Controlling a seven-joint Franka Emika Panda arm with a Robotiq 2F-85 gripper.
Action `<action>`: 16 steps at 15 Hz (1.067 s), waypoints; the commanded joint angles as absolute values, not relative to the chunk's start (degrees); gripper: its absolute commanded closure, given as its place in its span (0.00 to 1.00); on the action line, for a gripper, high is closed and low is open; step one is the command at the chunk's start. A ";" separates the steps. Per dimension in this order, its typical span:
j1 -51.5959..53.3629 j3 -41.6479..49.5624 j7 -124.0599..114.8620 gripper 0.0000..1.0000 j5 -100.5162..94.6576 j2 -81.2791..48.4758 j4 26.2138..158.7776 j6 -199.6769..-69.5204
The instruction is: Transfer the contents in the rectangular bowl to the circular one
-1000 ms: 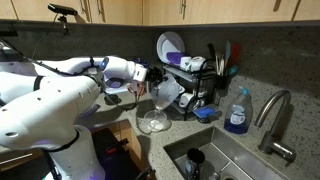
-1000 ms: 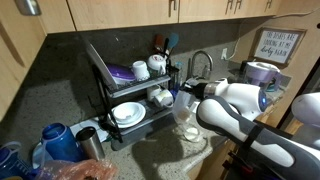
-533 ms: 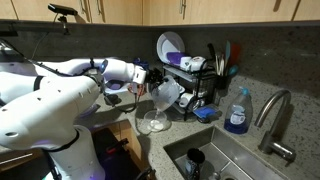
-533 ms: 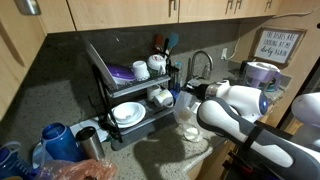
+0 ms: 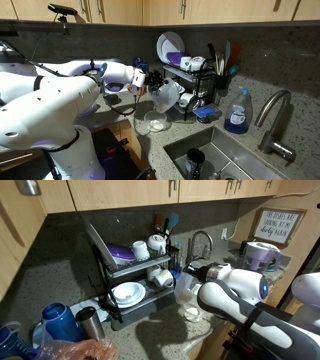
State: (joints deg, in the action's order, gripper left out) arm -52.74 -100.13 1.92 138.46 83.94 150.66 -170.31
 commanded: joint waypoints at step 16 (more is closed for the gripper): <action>-54.41 -96.58 14.16 0.99 149.89 83.95 147.50 -176.85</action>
State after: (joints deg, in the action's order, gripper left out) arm -52.91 -98.71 10.20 147.36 83.95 149.10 -175.33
